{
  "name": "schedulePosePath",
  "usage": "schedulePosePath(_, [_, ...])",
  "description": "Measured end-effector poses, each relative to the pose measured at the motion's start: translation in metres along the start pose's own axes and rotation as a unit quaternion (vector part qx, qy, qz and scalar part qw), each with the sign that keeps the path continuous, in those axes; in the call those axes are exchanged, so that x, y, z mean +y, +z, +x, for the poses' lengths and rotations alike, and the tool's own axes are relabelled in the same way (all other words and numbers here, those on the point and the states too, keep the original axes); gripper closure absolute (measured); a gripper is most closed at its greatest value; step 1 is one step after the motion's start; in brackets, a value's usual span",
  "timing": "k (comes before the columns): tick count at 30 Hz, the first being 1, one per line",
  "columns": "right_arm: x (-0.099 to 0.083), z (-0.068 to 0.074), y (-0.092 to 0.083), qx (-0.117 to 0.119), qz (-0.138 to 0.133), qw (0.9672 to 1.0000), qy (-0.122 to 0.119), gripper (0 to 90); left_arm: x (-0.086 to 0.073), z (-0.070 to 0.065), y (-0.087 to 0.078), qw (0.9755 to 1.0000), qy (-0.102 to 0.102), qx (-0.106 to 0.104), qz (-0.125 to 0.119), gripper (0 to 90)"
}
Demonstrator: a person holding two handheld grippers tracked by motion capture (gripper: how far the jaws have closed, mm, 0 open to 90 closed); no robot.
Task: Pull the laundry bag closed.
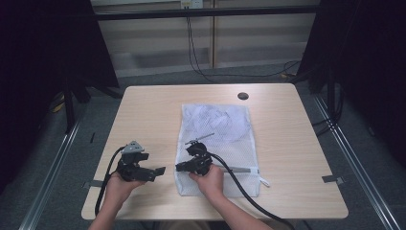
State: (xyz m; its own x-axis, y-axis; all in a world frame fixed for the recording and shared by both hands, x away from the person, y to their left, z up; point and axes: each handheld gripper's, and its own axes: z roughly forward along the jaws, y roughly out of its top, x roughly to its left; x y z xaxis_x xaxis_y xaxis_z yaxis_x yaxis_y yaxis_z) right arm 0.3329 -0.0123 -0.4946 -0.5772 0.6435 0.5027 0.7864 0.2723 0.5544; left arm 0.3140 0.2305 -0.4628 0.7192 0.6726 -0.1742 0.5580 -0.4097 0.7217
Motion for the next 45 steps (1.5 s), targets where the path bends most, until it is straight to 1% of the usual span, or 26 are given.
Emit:
schedulePosePath(2, [0.0, 0.0, -0.001, 0.001, -0.001, 1.0, 0.0, 85.9, 0.0, -0.001, 0.001, 1.0, 0.0, -0.001, 0.001, 7.3])
schedulePosePath(4, [0.001, 0.0, -0.004, 0.008, -0.003, 1.0, 0.003, 86.4, 0.0, -0.002, 0.002, 1.0, 0.001, -0.002, 0.004, 7.3])
schedulePosePath(5, [0.001, 0.0, -0.004, 0.008, -0.003, 1.0, 0.003, 86.4, 0.001, -0.003, 0.003, 0.9999, 0.003, -0.007, 0.007, 7.3])
schedulePosePath(7, [0.002, 0.0, -0.006, 0.009, -0.003, 0.9999, 0.006, 86.6, 0.001, -0.005, 0.005, 0.9999, 0.002, -0.006, 0.008, 7.3])
schedulePosePath(8, [0.002, 0.0, -0.007, 0.01, -0.004, 0.9999, 0.006, 86.7, 0.001, -0.005, 0.006, 0.9999, 0.002, -0.01, 0.01, 7.3])
schedulePosePath(10, [0.003, 0.001, -0.009, 0.01, -0.006, 0.9999, 0.007, 86.8, 0.001, -0.006, 0.008, 0.9999, 0.001, -0.011, 0.01, 7.3])
schedulePosePath(11, [0.003, 0.001, -0.01, 0.013, -0.006, 0.9999, 0.007, 86.9, 0.001, -0.007, 0.009, 0.9998, -0.001, -0.016, 0.009, 7.3])
schedulePosePath(13, [0.003, 0.001, -0.013, 0.014, -0.007, 0.9998, 0.008, 86.8, 0.001, -0.007, 0.01, 0.9998, -0.006, -0.019, 0.009, 7.6])
schedulePosePath(14, [0.004, 0.0, -0.015, 0.017, -0.011, 0.9998, 0.009, 86.9, 0.001, -0.008, 0.012, 0.9996, -0.011, -0.024, 0.009, 7.6])
schedulePosePath(16, [0.004, 0.0, -0.017, 0.018, -0.014, 0.9997, 0.009, 86.8, 0.001, -0.008, 0.013, 0.9995, -0.013, -0.026, 0.01, 7.5])
schedulePosePath(20, [0.005, 0.0, -0.021, 0.023, -0.021, 0.9995, 0.007, 86.8, 0.001, -0.013, 0.02, 0.9988, -0.019, -0.042, 0.014, 7.5])
schedulePosePath(21, [0.005, 0.0, -0.022, 0.021, -0.02, 0.9996, 0.006, 86.8, 0.001, -0.014, 0.023, 0.9983, -0.025, -0.051, 0.014, 7.5])
schedulePosePath(22, [0.005, 0.001, -0.023, 0.021, -0.02, 0.9996, 0.005, 86.8, 0.002, -0.015, 0.025, 0.9979, -0.032, -0.054, 0.013, 7.5])
schedulePosePath(23, [0.006, 0.001, -0.023, 0.023, -0.022, 0.9995, 0.004, 86.8, 0.002, -0.015, 0.025, 0.998, -0.032, -0.053, 0.013, 7.6])
schedulePosePath(24, [0.006, 0.001, -0.024, 0.023, -0.023, 0.9995, 0.004, 86.8, 0.002, -0.016, 0.027, 0.9977, -0.034, -0.057, 0.013, 7.6])
schedulePosePath(25, [0.006, 0.001, -0.025, 0.023, -0.025, 0.9994, 0.003, 86.8, 0.002, -0.016, 0.027, 0.9977, -0.034, -0.057, 0.013, 7.5])
schedulePosePath(26, [0.006, 0.001, -0.026, 0.026, -0.027, 0.9993, 0.0, 86.8, 0.002, -0.017, 0.029, 0.9972, -0.035, -0.064, 0.016, 7.5])
schedulePosePath(27, [0.007, 0.001, -0.027, 0.025, -0.029, 0.9993, 0.001, 86.7, 0.003, -0.018, 0.03, 0.9975, -0.033, -0.06, 0.018, 7.5])
schedulePosePath(30, [0.007, 0.001, -0.029, 0.024, -0.03, 0.9993, 0.0, 86.7, 0.003, -0.021, 0.033, 0.9972, -0.032, -0.064, 0.022, 7.6])
schedulePosePath(32, [0.008, 0.001, -0.031, 0.024, -0.031, 0.9992, -0.002, 86.7, 0.004, -0.024, 0.036, 0.9966, -0.033, -0.071, 0.026, 7.7])
schedulePosePath(37, [0.009, 0.003, -0.035, 0.019, -0.033, 0.9993, -0.003, 86.7, 0.004, -0.027, 0.04, 0.996, -0.031, -0.077, 0.033, 8.8])
schedulePosePath(38, [0.009, 0.003, -0.035, 0.019, -0.032, 0.9993, -0.002, 86.7, 0.005, -0.028, 0.041, 0.9956, -0.033, -0.08, 0.035, 8.9])
schedulePosePath(41, [0.009, 0.003, -0.036, 0.019, -0.032, 0.9993, -0.002, 86.7, 0.005, -0.029, 0.043, 0.9947, -0.039, -0.09, 0.03, 9.5])
schedulePosePath(45, [0.009, 0.003, -0.037, 0.022, -0.035, 0.9991, 0.002, 86.7, 0.007, -0.031, 0.045, 0.9949, -0.039, -0.088, 0.029, 9.8])
